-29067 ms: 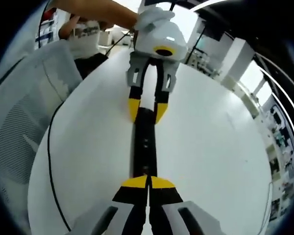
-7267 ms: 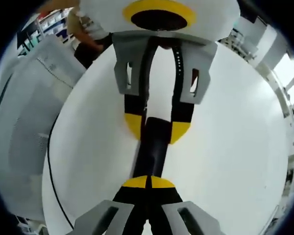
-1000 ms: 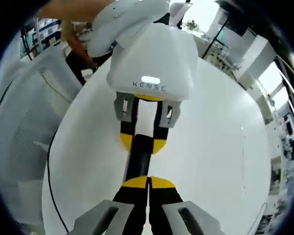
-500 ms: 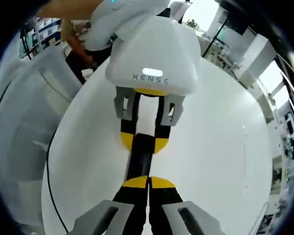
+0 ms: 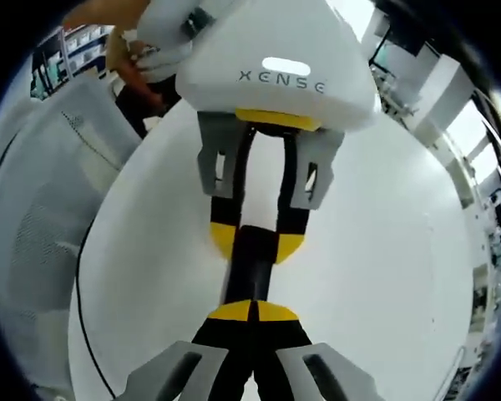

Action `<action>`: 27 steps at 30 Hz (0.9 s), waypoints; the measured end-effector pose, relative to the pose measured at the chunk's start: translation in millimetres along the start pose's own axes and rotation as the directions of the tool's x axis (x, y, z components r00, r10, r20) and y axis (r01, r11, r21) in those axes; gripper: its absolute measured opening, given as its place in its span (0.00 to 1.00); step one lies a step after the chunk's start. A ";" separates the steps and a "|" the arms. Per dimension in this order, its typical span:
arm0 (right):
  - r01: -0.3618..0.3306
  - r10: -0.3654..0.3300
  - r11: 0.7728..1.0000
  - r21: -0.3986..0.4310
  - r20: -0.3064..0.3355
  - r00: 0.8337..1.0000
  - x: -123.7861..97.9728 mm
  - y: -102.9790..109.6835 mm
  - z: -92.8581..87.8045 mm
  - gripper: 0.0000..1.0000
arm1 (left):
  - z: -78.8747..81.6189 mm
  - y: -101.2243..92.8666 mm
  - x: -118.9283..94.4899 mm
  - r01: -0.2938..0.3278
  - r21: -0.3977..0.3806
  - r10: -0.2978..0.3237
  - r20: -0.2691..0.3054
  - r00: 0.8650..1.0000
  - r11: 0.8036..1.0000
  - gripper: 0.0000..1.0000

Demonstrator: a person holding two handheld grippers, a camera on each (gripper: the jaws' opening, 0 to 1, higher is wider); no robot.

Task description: Press the specified remote control buttons in sequence, fully releasing each button before pressing the next.

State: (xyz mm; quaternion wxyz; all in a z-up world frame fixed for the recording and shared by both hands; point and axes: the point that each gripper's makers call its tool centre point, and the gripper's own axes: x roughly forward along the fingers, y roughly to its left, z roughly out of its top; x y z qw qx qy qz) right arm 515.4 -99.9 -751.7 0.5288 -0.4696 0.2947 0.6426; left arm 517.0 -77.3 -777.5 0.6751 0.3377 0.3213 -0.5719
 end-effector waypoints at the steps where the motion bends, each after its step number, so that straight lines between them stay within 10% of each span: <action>1: 0.000 0.000 1.000 -0.001 0.000 1.000 0.6 -0.1 -0.3 0.00 | 0.0 -0.1 0.0 0.000 0.000 0.000 0.001 1.000 1.000 0.23; 27: -0.031 0.031 1.000 0.006 -0.011 0.999 15.1 5.0 -3.1 0.00 | 0.1 -1.5 -1.4 0.000 0.001 0.000 0.011 1.000 1.000 0.23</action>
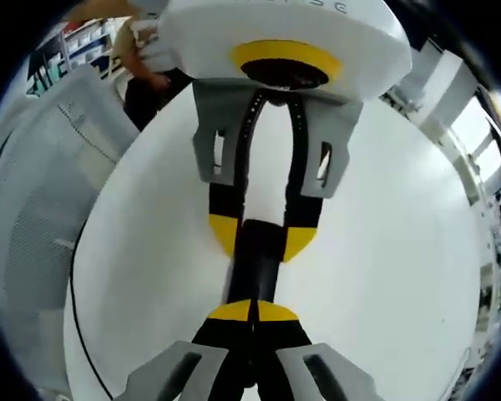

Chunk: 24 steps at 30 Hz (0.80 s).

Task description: Press the specified remote control buttons in sequence, fully releasing each button before pressing the next.

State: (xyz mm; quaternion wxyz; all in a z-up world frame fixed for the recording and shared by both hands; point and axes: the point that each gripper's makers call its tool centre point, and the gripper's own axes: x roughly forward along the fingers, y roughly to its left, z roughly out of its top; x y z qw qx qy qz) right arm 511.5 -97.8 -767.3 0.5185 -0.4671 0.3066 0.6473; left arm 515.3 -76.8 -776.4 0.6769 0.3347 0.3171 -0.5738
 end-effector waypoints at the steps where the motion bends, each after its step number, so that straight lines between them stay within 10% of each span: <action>1: 0.000 0.000 1.000 -0.001 0.000 1.000 0.7 -0.1 0.0 0.00 | 0.0 0.0 0.0 0.000 0.000 0.000 0.000 1.000 1.000 0.23; 24: -0.024 0.024 1.000 0.003 -0.028 0.999 4.0 -3.5 -2.6 0.00 | -0.5 -1.0 -0.4 0.013 -0.007 -0.013 0.004 1.000 1.000 0.23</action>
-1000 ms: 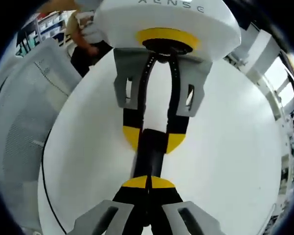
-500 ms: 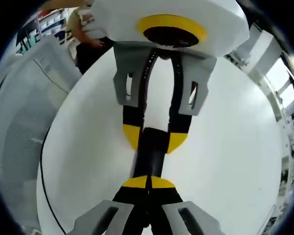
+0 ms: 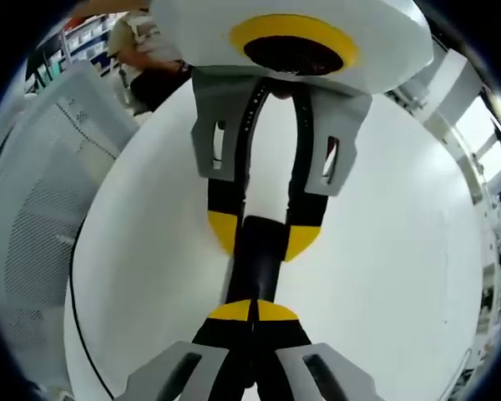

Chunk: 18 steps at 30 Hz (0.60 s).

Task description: Press the specified remote control buttons in sequence, fully releasing each button before pressing the next.

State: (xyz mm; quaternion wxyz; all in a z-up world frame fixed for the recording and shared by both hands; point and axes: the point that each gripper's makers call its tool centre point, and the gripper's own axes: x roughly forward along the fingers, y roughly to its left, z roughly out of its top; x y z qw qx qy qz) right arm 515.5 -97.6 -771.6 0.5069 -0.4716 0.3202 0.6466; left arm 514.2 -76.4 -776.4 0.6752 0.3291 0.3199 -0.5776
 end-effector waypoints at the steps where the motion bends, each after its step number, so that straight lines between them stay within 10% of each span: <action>1: -0.004 0.004 1.000 0.001 0.001 1.000 0.2 0.3 -0.2 0.00 | 0.0 0.0 0.0 0.000 0.000 0.000 0.000 1.000 1.000 0.23; 18: 0.016 -0.016 1.000 0.014 -0.003 1.000 0.9 0.3 -0.8 0.00 | -0.4 0.4 0.9 -0.002 -0.002 0.002 -0.001 1.000 1.000 0.23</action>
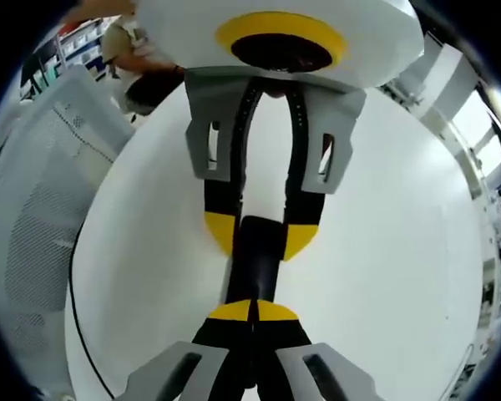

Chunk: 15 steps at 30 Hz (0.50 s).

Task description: Press the specified remote control buttons in sequence, fully releasing each button before pressing the next.

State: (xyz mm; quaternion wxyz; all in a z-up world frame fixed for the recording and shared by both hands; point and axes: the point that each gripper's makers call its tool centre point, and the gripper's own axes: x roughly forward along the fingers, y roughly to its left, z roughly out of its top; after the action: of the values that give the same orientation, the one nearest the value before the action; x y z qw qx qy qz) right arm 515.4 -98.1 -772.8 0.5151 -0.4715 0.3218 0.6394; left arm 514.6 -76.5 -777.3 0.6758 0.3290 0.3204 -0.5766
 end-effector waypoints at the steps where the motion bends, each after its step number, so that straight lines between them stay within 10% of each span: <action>1: 0.002 -0.002 1.000 0.000 0.003 1.000 -0.2 0.2 0.3 0.00 | 0.0 0.1 0.0 0.000 0.000 0.000 -0.001 1.000 1.000 0.23; 15: 0.025 -0.026 1.000 0.009 0.054 0.998 -2.7 1.4 1.1 0.00 | 0.6 -0.9 -0.2 -0.008 -0.002 0.008 -0.010 1.000 1.000 0.23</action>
State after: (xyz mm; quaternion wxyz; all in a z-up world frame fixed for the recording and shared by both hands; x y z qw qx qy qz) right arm 513.8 -98.5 -770.0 0.5337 -0.4559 0.3046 0.6439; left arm 513.8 -77.0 -776.9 0.6768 0.3326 0.3230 -0.5719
